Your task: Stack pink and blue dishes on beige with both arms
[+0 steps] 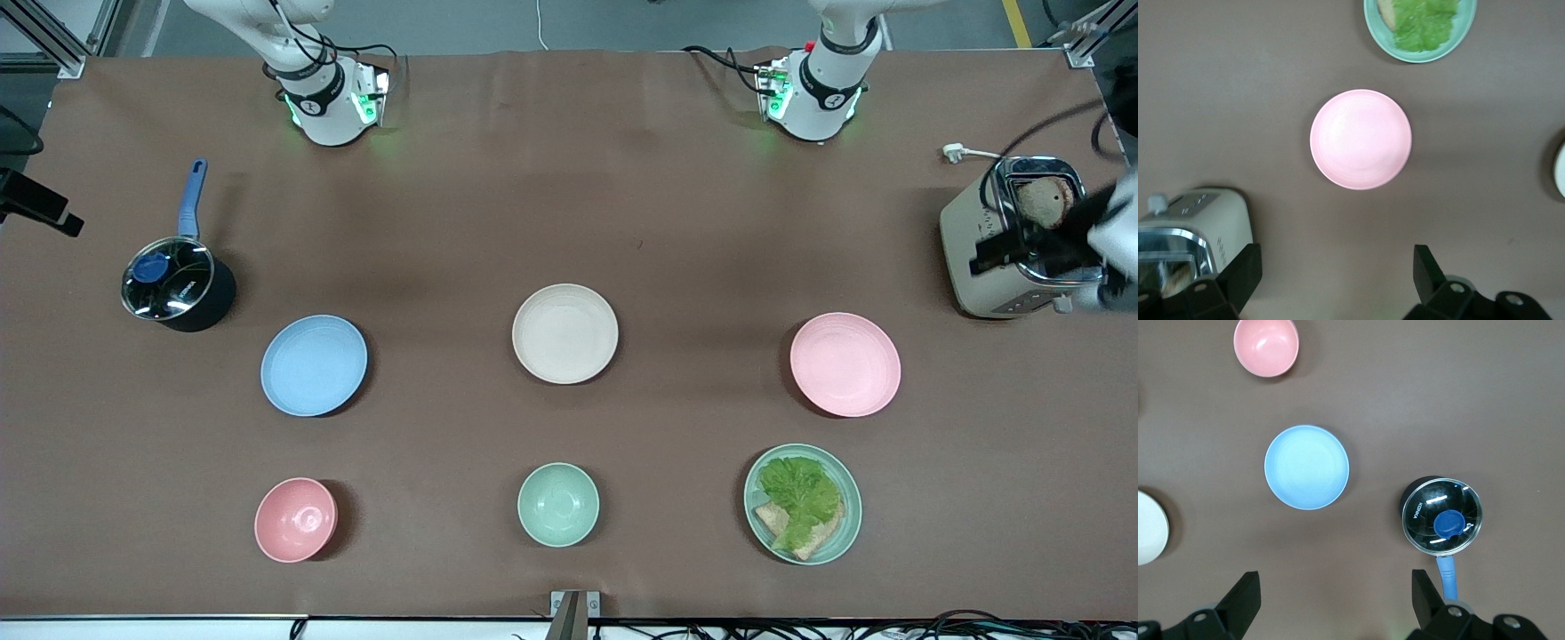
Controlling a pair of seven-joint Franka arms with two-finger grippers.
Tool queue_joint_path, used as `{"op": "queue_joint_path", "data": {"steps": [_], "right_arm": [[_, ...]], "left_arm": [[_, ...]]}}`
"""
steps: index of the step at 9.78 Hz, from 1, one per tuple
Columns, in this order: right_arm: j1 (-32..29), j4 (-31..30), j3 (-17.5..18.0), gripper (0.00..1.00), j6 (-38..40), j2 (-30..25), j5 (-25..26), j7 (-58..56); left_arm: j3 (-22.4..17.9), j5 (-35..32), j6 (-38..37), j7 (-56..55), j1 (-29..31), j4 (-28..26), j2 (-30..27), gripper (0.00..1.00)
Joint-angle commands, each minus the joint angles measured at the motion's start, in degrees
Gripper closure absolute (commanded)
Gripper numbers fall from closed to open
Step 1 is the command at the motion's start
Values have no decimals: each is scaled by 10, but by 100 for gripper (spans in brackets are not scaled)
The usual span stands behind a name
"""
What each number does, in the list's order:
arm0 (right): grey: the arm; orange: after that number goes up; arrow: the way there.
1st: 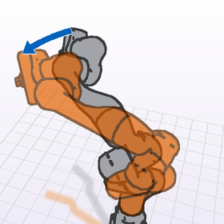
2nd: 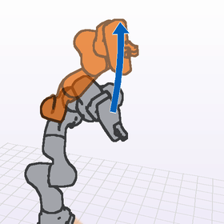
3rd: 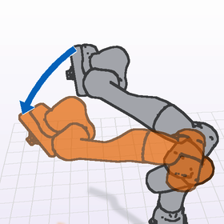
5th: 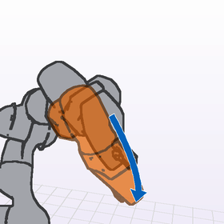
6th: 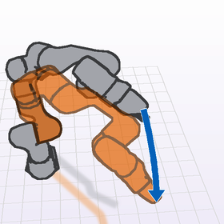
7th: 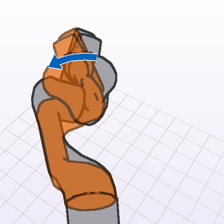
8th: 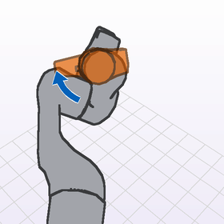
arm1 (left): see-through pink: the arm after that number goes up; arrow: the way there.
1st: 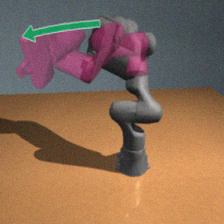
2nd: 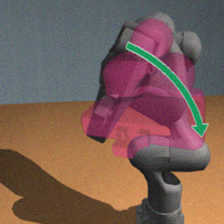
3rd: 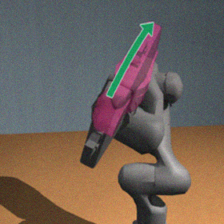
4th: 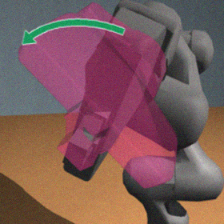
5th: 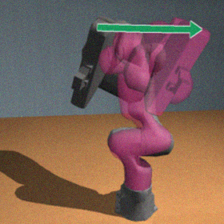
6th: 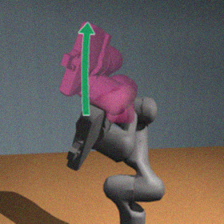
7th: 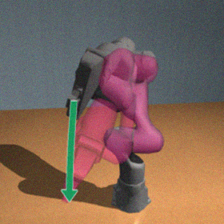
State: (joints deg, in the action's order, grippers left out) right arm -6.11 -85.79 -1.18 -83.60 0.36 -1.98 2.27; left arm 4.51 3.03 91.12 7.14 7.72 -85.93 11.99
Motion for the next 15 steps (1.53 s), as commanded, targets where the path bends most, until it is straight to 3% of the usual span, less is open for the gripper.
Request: {"op": "queue_joint_path", "data": {"steps": [1,3,5,8,9,12,15], "right_arm": [[-11,-61,-1,0,-50,23,-41,-36],[-33,-155,-1,0,-153,44,-63,-106],[-39,-212,-2,0,-240,91,-107,-164],[-47,-284,-1,0,-397,165,-121,-260],[-47,-300,-1,0,-436,189,-157,-290],[-51,-322,-2,0,-498,241,-267,-414],[-45,-342,1,8,-542,260,-300,-435]], "left_arm": [[2,33,47,75,34,-4,75,0],[3,72,128,114,48,-50,128,0],[6,84,169,214,48,-49,187,0],[8,96,224,318,69,-50,252,5],[8,115,239,355,70,-51,271,8],[8,136,258,424,87,-51,301,29],[8,142,256,431,87,-56,307,53]]}}
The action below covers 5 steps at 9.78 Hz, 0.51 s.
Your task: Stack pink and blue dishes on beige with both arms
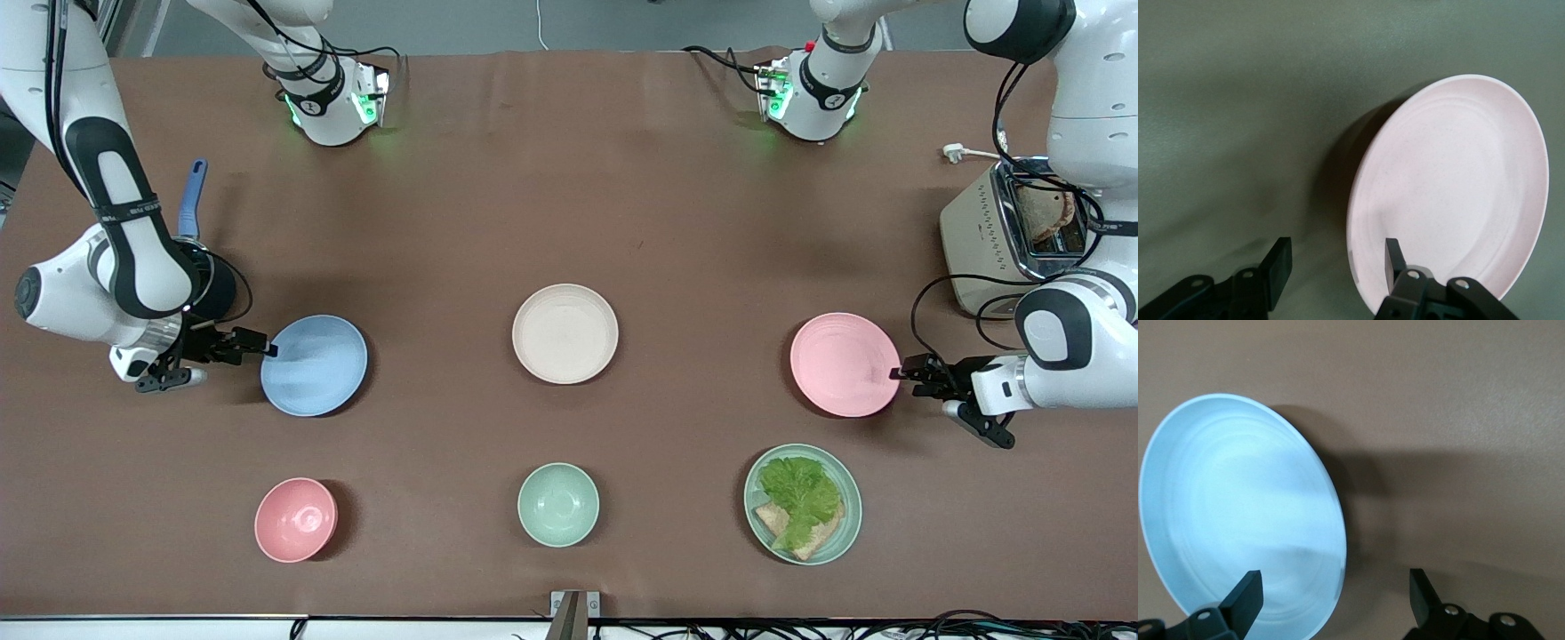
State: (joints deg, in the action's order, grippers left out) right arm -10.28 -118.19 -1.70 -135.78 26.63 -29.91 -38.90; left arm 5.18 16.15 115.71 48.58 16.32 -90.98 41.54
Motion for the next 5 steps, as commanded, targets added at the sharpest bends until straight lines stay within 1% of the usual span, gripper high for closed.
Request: {"op": "queue_joint_path", "data": {"steps": [1,3,4,5], "right_arm": [[-4,-20,6,14,-20,0,-37,-34],[3,-27,6,24,-20,1,-73,-54],[5,-27,6,27,-20,2,-80,-54],[5,-27,6,31,-19,4,-86,-54]], "left_arm": [[2,13,10,17,1,-6,13,58],[3,18,9,18,1,-6,14,69],[4,18,8,18,0,-6,14,75],[4,18,8,18,-1,-6,14,80]]}}
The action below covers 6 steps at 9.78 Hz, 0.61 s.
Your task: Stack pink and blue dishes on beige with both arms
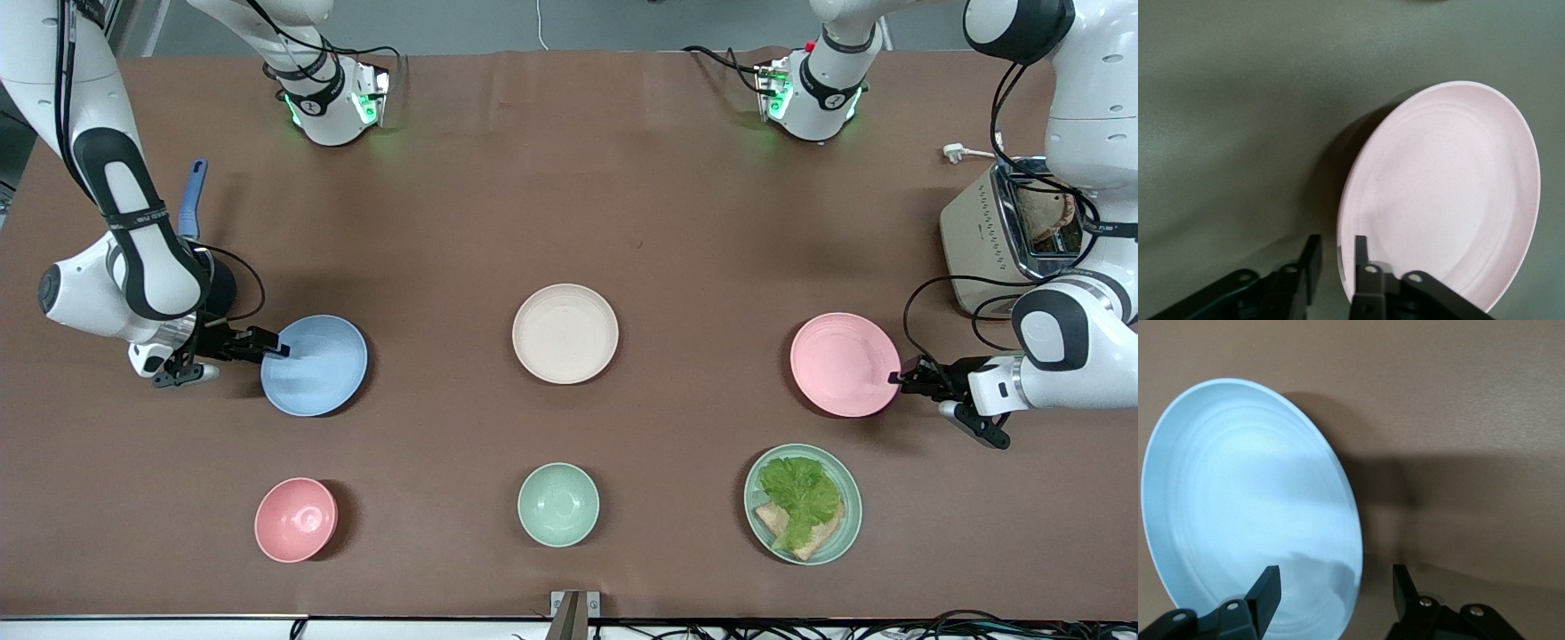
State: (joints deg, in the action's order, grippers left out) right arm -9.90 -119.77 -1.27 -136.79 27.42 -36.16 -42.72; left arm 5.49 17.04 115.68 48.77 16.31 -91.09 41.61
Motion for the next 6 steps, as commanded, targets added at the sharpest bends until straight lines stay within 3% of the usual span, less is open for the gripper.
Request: {"op": "queue_joint_path", "data": {"steps": [1,4,6], "right_arm": [[1,-12,3,36,-8,-3,-24,-16],[0,-11,3,48,-8,4,-25,-16],[0,-11,3,57,-9,7,-27,-16]], "left_arm": [[2,9,9,16,0,-5,14,83],[17,10,-8,14,2,-4,8,99],[20,9,-33,5,-7,0,-23,100]]}}
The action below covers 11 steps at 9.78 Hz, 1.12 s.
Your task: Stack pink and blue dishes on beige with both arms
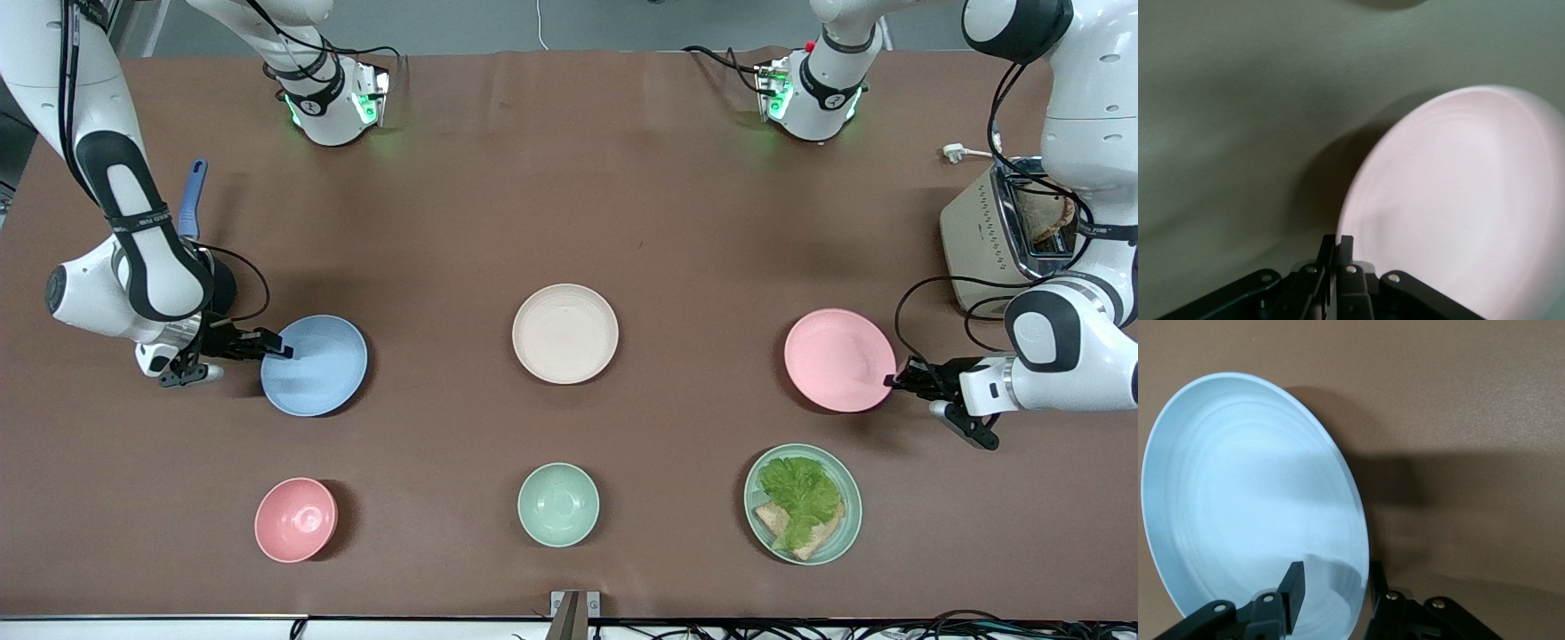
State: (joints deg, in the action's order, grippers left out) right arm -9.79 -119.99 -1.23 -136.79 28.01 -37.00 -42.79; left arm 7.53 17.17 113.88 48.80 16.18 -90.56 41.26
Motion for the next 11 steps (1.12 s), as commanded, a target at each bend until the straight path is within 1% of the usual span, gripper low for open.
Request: {"op": "queue_joint_path", "data": {"steps": [1,2,3,4,5,6,7,8,9,10,11], "right_arm": [[-1,-9,3,64,-8,2,-29,-15],[-1,-7,2,84,-5,3,-40,-14],[-1,-6,2,98,-5,3,-42,-13],[-1,-5,2,99,-5,6,-42,-13],[-1,-4,2,99,-5,6,-42,-13],[-1,-2,2,100,-4,6,-42,-13],[-3,-1,2,100,5,6,-42,-12],[-4,11,-1,100,37,1,-42,-5],[-10,41,-8,100,99,-4,-41,13],[-8,82,-38,100,181,-6,-39,37],[-8,118,-52,100,245,-6,-34,62]], "left_arm": [[12,7,-35,-17,-9,-4,-48,100],[28,8,-72,-58,-8,-5,-66,100],[61,9,-89,-93,-5,-8,-83,100],[84,9,-90,-139,-10,-17,-100,100],[116,1,-85,-205,-18,-28,-110,100],[134,-3,-76,-266,-41,-29,-110,100],[138,-3,-52,-308,-81,-30,-109,100],[137,-6,-26,-391,-134,-30,-108,100],[137,-39,-3,-482,-177,-30,-105,100],[138,-67,25,-563,-220,-30,-97,100],[137,-73,67,-625,-256,-32,-87,100]]}}
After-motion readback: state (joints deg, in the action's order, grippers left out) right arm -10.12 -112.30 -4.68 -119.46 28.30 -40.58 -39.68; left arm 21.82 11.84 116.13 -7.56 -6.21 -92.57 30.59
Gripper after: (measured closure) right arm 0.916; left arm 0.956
